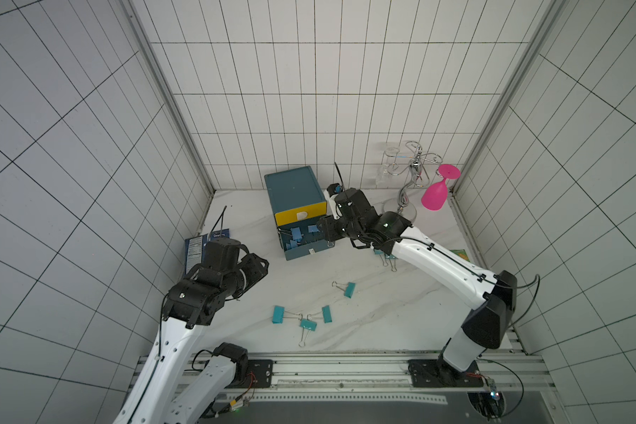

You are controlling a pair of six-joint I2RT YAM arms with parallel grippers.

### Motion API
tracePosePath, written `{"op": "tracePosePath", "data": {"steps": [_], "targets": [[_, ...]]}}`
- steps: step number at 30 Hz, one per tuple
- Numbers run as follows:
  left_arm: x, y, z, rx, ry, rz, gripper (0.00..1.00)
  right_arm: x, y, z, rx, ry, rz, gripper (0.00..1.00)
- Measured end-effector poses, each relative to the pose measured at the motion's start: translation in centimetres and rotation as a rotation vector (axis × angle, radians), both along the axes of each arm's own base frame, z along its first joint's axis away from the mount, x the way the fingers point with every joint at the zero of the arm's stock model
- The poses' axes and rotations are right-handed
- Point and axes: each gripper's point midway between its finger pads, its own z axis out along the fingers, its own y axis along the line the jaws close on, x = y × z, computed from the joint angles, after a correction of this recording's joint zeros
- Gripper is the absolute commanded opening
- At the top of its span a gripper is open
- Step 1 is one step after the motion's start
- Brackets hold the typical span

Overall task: Put the binder clips in the drawer according to color
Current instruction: Place the binder clip in the drawer.

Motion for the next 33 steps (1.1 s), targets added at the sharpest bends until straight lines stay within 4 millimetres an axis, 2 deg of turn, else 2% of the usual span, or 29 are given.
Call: {"op": "tracePosePath", "data": {"steps": [4, 11, 15, 18, 21, 27, 33], "targets": [[1.0, -0.5, -0.2, 0.001, 0.0, -0.017, 0.5, 1.1, 2.6, 0.6, 0.035, 0.003, 0.03, 0.53], [2.1, 0.0, -0.3, -0.005, -0.005, -0.014, 0.5, 2.5, 6.6, -1.3, 0.049, 0.044, 0.088, 0.54], [2.6, 0.9, -0.3, -0.016, -0.002, 0.008, 0.5, 3.3, 8.1, -1.8, 0.06, 0.048, 0.11, 0.6], [2.9, 1.5, -0.5, -0.023, 0.002, 0.018, 0.5, 3.9, 8.5, -1.8, 0.069, 0.051, 0.118, 0.72], [3.2, 1.7, -0.7, -0.027, 0.011, 0.02, 0.5, 4.3, 8.3, -1.8, 0.072, 0.052, 0.119, 0.78], [3.7, 1.6, -1.1, -0.031, 0.024, 0.008, 0.5, 4.8, 8.1, -0.8, 0.092, 0.043, 0.124, 0.77], [4.2, 1.4, -1.6, -0.036, 0.043, 0.003, 0.5, 4.9, 7.8, -0.7, 0.093, 0.046, 0.124, 0.74]]}}
